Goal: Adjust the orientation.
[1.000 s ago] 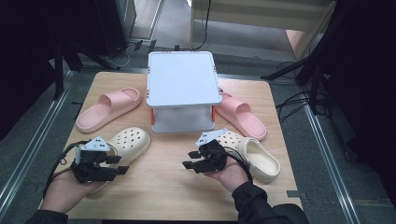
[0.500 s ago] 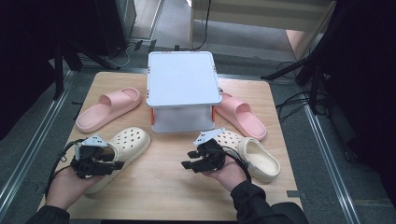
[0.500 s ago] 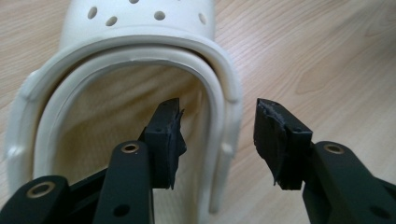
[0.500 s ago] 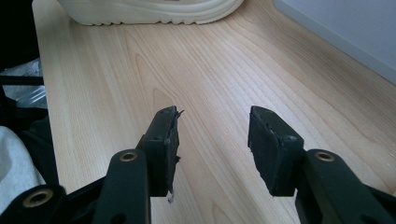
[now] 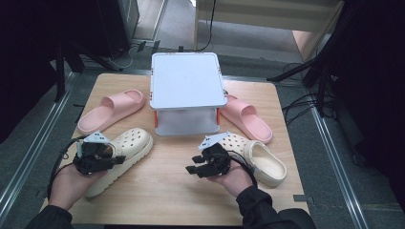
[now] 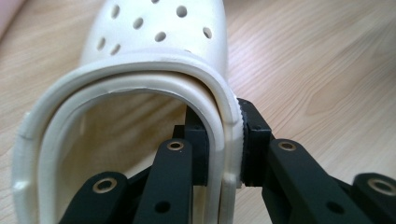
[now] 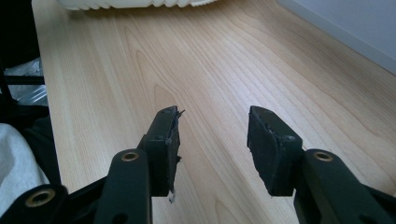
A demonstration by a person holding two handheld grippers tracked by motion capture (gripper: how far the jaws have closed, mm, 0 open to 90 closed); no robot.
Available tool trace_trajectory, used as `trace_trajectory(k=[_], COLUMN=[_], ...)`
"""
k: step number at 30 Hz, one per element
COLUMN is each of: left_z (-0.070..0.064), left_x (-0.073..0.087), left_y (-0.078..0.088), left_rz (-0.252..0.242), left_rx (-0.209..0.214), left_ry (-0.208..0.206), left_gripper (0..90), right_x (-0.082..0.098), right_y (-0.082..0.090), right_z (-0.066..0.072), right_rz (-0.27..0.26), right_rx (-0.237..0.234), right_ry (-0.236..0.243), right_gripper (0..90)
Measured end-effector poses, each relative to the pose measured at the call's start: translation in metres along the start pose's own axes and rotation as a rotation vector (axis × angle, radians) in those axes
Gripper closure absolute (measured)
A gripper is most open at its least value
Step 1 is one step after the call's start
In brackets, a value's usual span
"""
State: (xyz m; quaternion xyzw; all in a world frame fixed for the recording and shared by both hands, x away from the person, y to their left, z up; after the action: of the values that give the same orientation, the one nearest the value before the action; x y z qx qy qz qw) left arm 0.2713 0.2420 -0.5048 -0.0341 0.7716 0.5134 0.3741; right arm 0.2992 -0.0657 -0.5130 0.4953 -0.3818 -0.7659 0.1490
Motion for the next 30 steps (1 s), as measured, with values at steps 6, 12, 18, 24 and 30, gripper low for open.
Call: trace_trajectory(k=[6, 12, 18, 24, 30], left_z=[-0.022, -0.051, -0.077, -0.092, -0.103], left_x=[-0.014, -0.027, -0.037, -0.043, -0.04], left_y=[0.008, -0.01, -0.031, -0.051, -0.068], left_rz=[-0.051, -0.013, 0.022, 0.048, 0.091], left_rx=[0.041, 0.097, 0.142, 0.155, 0.167], left_ry=[-0.048, -0.1, -0.155, -0.192, -0.234], left_gripper=[77.5, 77.4, 77.3, 77.1, 77.0], right_x=[0.001, 0.004, 0.009, 0.015, 0.021], right_y=[0.001, 0.005, 0.01, 0.015, 0.018], right_z=[-0.001, -0.001, -0.003, -0.004, -0.004], right_rz=[-0.009, -0.018, -0.03, -0.036, -0.034], right_rx=[0.007, 0.02, 0.038, 0.055, 0.075], right_ry=[-0.008, -0.016, -0.031, -0.049, -0.064], right_gripper=[54.8, 54.9, 55.0, 55.2, 55.4])
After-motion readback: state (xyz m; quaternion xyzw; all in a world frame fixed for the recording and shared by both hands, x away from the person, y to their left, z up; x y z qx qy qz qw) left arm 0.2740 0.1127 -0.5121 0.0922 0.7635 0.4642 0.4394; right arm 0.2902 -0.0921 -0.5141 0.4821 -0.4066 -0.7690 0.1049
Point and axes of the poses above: each handheld gripper's, and its own axes: y roughly backward along the jaws, x roughly out of its underside, z roughly to its left, the point moved 5 cm from there along -y, roughly forward along the jaws, and after that the axes turned 1 degree about x, right-handed, at the moved point
